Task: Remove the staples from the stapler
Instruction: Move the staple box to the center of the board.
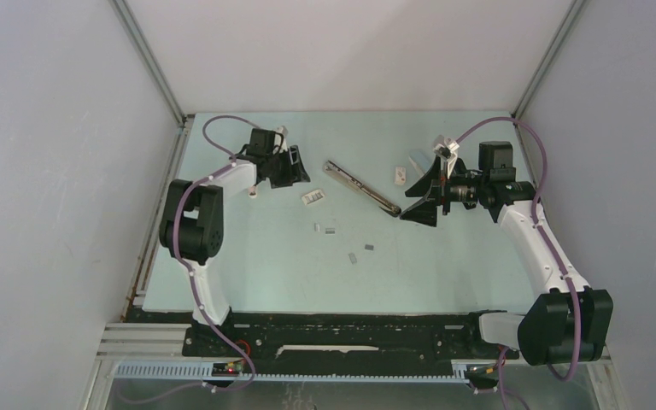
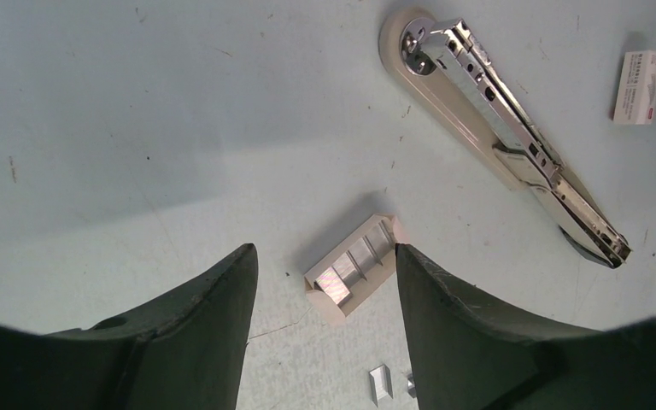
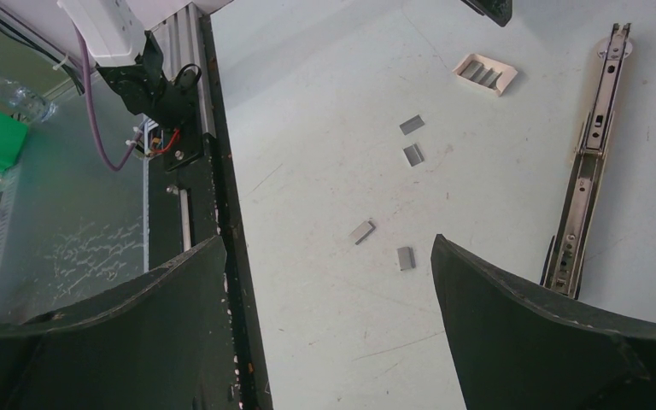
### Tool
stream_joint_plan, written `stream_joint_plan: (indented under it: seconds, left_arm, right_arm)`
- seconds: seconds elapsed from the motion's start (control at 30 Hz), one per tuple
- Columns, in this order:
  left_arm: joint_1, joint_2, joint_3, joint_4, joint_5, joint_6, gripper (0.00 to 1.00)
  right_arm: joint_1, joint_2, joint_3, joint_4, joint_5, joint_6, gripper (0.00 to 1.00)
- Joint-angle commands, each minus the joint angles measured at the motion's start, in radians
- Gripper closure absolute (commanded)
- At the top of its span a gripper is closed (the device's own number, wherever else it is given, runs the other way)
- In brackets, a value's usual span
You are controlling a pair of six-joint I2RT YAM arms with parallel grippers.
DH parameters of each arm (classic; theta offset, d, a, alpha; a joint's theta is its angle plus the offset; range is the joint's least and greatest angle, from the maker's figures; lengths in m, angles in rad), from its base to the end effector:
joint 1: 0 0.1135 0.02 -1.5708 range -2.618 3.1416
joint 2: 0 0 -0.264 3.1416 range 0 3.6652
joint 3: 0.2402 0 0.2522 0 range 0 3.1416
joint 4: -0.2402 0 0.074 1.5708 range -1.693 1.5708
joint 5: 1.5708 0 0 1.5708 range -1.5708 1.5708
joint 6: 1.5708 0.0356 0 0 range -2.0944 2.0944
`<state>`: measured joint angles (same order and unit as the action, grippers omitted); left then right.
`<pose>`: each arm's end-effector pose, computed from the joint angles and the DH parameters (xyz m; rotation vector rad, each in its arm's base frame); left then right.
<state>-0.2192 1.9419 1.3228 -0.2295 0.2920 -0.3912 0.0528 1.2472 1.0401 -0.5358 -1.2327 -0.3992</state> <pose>0.4092 -0.1017 0.1851 -0.0754 2.4687 -0.6257 0.2492 0.0468 0.3141 -0.9900 1.6986 1.1678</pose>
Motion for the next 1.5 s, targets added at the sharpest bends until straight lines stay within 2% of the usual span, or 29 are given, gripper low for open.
stream_joint_plan:
  seconds: [0.0, 0.63, 1.0, 1.13, 1.33, 1.47]
  left_arm:
    - [0.01, 0.004, 0.067, -0.005, 0.006, 0.027, 0.34]
    - [0.009, 0.028, 0.1, -0.025, 0.011, 0.029, 0.35]
    - [0.009, 0.079, 0.149, -0.053, -0.006, 0.015, 0.39]
    - [0.008, 0.112, 0.173, -0.075, 0.012, 0.014, 0.45]
    - [-0.005, 0.152, 0.194, -0.092, 0.052, 0.018, 0.62]
    - [-0.008, 0.158, 0.178, -0.093, 0.061, 0.021, 0.67]
  right_arm:
    - [-0.004, -0.026, 0.001, 0.001, -0.021, -0.016, 0.0]
    - [-0.003, -0.02, 0.0, -0.001, -0.022, -0.018, 0.0]
    - [-0.003, -0.019, 0.001, -0.001, -0.021, -0.018, 0.0]
    - [-0.004, -0.019, 0.001, 0.0, -0.022, -0.018, 0.0]
    - [-0.007, -0.022, 0.001, -0.002, -0.022, -0.018, 0.0]
    - [-0.009, -0.023, 0.001, -0.003, -0.025, -0.018, 0.0]
